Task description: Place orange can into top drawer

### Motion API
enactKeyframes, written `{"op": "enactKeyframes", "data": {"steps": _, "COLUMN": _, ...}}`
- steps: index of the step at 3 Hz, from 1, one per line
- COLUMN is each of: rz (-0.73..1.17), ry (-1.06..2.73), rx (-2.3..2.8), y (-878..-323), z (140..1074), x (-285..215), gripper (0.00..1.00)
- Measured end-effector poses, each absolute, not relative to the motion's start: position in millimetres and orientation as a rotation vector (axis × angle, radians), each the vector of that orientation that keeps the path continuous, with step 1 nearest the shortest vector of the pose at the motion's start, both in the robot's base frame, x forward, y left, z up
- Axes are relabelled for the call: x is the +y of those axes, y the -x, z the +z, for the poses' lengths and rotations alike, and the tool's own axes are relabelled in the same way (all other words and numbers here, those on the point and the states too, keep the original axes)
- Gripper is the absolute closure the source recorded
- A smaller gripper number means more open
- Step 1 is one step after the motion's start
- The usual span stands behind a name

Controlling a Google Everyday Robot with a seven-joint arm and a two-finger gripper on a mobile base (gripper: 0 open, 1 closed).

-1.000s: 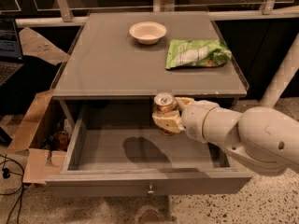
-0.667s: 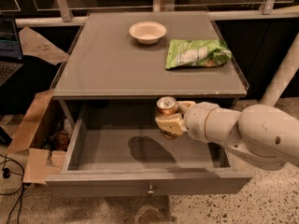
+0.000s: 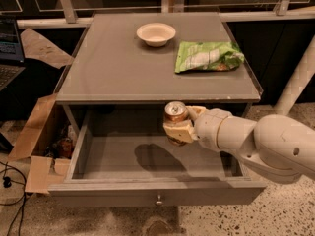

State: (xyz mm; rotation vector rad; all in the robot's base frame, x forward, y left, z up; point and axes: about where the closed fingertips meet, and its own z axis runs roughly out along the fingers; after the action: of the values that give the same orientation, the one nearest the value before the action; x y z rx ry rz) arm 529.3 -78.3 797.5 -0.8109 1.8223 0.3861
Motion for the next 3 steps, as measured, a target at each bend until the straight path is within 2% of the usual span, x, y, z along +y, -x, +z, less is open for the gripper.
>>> {"op": "enactKeyframes", "data": {"steps": 3, "rz": 0.509, "ry": 0.862, "rx": 1.859, "y": -524, "z": 705, "x": -78, "gripper": 1.00}}
